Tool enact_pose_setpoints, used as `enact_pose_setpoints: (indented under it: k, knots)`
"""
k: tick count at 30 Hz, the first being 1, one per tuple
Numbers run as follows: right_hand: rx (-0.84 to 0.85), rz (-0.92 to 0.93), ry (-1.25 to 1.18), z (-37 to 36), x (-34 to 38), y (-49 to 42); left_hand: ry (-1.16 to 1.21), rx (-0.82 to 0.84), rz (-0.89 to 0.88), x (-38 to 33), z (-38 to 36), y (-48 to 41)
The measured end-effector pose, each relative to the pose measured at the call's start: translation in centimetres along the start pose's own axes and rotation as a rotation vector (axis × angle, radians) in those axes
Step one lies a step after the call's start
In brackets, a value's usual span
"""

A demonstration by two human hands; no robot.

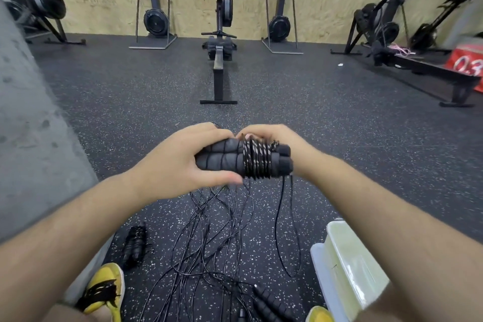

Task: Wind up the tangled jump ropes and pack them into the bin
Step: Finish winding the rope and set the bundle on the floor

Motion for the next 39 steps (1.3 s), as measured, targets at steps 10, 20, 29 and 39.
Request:
enact_pose_setpoints:
  k: [10, 20, 29, 39]
  knots:
    - [0.17, -0.2, -0.147, -6.2, 3.5, 0.6, -0.201, -0.249, 0.182, 3.6, 2.4, -0.1]
    - [0.079, -0.178, 0.192, -2.6, 5.0, 1.5, -0.341, -0.095, 0.209, 7.2, 2.5, 0.8]
    - [-0.054, 0.106, 0.565, -0.7, 7.1, 1.8, -0.446, 0.065, 0.136, 6.2, 0.1, 0.7]
    - [-0.12, 0.107, 0.309, 2.1, 2.2, -0.6, -0.135, 0.094, -0.009, 1.8, -1.0, 0.2]
Point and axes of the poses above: each hand's wrist, its own y-axis away from the middle knuckle, its own z-axis out of the back of the hand, x = y × z, the point moved 6 cm from there along -y, towards the middle knuckle, and after that the axes turned 7 degrees about -z, right-handed, at the moved point
